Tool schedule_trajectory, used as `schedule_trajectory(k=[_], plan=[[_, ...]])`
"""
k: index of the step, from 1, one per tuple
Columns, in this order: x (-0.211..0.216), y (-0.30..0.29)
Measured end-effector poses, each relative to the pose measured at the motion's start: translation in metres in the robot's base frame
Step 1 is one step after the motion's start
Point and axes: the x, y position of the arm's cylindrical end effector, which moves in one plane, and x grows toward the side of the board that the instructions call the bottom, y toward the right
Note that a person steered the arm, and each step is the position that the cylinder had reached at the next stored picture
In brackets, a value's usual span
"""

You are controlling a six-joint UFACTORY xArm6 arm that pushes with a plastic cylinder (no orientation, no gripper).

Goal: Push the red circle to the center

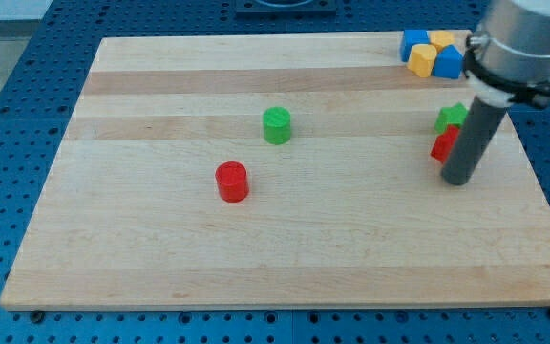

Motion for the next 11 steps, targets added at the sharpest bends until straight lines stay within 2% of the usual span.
schedule_trajectory(k=[2,4,5,6,8,11], plan=[[0.047,-0.115],[0.053,-0.24],[0.05,-0.284],[0.035,-0.302],[0.008,-0.292],[0.006,-0.204]])
